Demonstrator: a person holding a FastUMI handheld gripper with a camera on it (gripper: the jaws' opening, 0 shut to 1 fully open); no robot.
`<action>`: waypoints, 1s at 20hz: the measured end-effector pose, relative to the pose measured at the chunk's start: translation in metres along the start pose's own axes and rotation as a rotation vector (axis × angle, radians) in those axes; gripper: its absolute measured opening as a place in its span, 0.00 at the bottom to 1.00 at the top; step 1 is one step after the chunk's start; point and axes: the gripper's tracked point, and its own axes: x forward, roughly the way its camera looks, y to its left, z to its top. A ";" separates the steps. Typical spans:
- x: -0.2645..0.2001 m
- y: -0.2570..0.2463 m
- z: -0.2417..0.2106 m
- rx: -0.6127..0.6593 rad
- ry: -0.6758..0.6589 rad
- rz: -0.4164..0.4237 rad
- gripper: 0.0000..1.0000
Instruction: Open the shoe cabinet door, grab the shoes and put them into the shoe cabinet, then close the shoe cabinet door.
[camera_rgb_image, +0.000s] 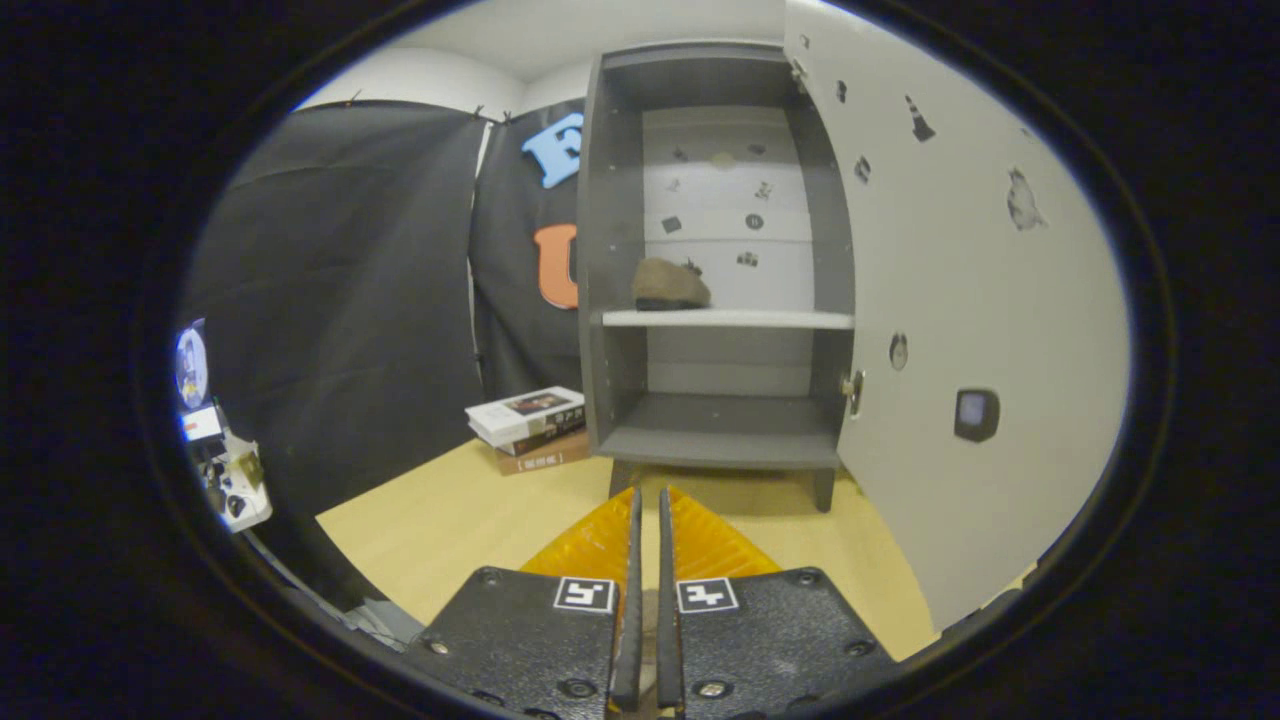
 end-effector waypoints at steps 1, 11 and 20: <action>0.004 0.003 -0.020 -0.007 0.047 0.006 0.11; 0.007 0.037 -0.148 -0.064 0.281 -0.063 0.67; 0.011 0.049 -0.183 -0.100 0.357 -0.049 0.69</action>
